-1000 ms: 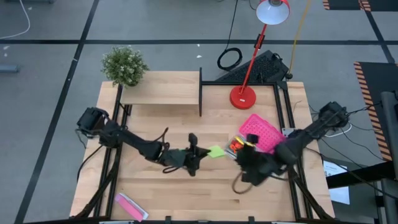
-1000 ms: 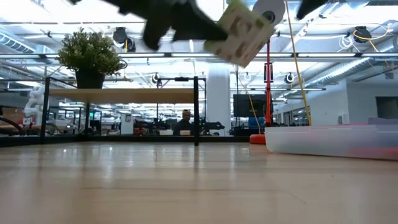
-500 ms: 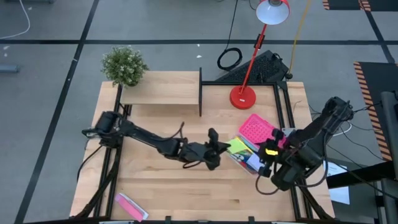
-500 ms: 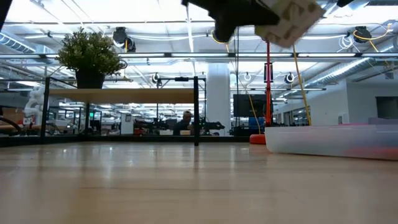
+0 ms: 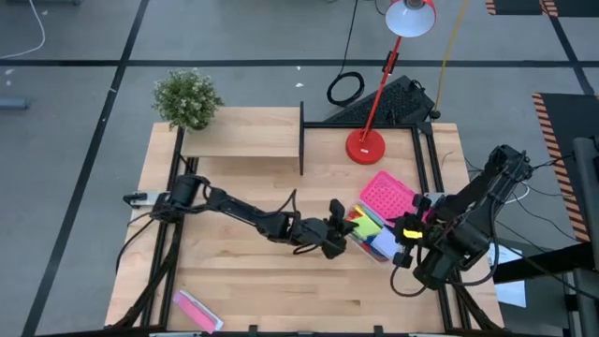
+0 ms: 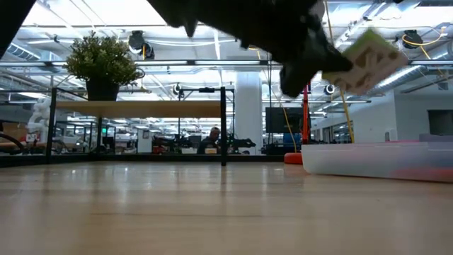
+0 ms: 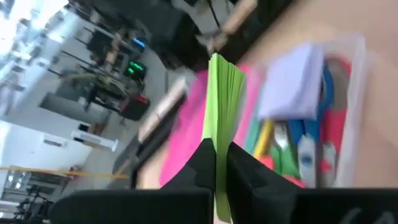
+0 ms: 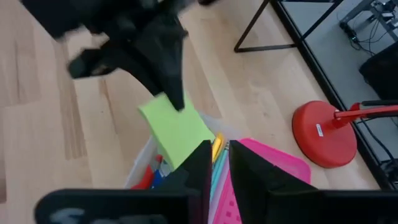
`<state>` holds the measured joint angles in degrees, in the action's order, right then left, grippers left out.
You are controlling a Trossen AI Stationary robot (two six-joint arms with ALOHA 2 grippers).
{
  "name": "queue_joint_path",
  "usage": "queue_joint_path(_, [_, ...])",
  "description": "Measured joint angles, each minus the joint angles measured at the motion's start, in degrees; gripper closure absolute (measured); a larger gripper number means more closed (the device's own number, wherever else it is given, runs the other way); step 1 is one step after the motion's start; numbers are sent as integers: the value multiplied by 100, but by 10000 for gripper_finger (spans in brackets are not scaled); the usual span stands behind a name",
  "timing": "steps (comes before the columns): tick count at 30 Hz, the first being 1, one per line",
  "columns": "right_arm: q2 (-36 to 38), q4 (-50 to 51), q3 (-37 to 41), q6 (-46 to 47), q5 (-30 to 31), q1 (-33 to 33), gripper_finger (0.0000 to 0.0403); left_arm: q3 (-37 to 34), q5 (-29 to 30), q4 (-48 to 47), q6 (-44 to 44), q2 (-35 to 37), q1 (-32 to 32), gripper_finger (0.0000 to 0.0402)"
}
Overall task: Pack school essentials
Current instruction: Put the green sticky notes into the pink supply box
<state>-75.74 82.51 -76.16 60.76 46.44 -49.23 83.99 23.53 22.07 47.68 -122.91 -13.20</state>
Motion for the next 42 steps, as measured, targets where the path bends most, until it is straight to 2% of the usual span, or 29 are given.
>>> queue_joint_path(7, [-1,-16,0,-59,7,0,375,14,-157,36,31,-327,233,373])
queue_joint_path(14, [-1,-80,0,-193,43,4,379,13,-405,108,-49,-518,422,390])
queue_joint_path(20, [-1,-84,0,-290,186,4,379,13,-551,203,-454,-619,510,369])
queue_joint_path(23, [-1,-97,0,-294,184,4,379,13,-647,240,-769,-617,578,373])
queue_joint_path(28, [-1,-95,0,-297,183,7,379,13,-658,440,-817,-614,559,390])
queue_joint_path(35, [-1,-104,0,-300,181,11,379,17,-549,679,-590,-784,617,359])
queue_joint_path(42, [-1,-121,0,-301,179,11,379,13,-548,436,-555,-827,598,376])
